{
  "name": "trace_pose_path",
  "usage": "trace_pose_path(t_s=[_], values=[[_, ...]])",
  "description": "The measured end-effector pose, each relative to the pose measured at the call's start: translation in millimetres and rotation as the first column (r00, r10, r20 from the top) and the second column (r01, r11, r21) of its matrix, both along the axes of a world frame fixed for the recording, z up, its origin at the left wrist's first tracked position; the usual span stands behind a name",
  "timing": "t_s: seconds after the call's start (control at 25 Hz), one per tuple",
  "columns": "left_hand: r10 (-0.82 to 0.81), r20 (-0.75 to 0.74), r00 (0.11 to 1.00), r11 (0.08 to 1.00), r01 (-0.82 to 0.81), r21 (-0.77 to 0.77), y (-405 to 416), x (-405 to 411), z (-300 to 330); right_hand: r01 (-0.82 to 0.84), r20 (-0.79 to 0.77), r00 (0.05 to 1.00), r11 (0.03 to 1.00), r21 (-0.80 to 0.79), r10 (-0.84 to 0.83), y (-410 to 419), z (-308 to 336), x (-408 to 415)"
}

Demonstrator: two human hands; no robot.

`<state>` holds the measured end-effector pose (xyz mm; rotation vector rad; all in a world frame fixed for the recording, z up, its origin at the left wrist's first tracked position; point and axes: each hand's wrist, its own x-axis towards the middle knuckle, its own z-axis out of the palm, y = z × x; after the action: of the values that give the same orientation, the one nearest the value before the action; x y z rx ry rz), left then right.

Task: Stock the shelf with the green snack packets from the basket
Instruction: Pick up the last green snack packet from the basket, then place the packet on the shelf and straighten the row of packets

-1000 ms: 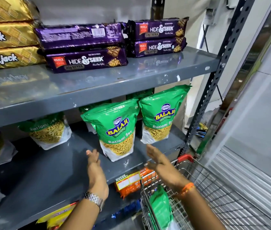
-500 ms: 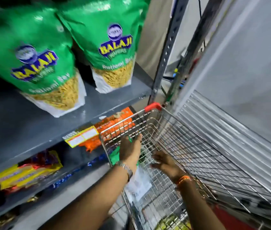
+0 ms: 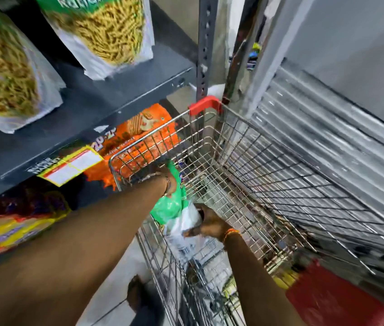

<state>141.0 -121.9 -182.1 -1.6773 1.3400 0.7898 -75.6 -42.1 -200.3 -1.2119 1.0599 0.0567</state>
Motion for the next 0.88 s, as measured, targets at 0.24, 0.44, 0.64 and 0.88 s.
trace_pose_path(t_s=[0.24, 0.44, 0.64, 0.88], values=[[0.218, -0.225, 0.950, 0.961, -0.250, -0.123, 17.9, -19.3, 84.8, -0.008, 0.064, 0.998, 1.000, 0.028, 0.006, -10.0, 1.1, -14.8], [0.334, -0.421, 0.843, 0.896, -0.423, -0.136, 17.5, -32.7, 160.0, -0.026, 0.010, 1.000, 0.999, -0.032, 0.027, -17.1, 48.5, -42.4], [0.353, -0.619, 0.702, 0.777, -0.588, -0.224, 41.0, -3.6, 245.4, 0.045, 0.088, 0.996, 0.988, -0.146, -0.033, -29.1, 149.4, -61.6], [0.245, -0.969, -0.037, 0.280, -0.954, 0.108, 107.0, 45.3, 331.3, 0.150, 0.313, 0.946, 0.967, -0.204, -0.081, -16.1, 258.7, -31.8]])
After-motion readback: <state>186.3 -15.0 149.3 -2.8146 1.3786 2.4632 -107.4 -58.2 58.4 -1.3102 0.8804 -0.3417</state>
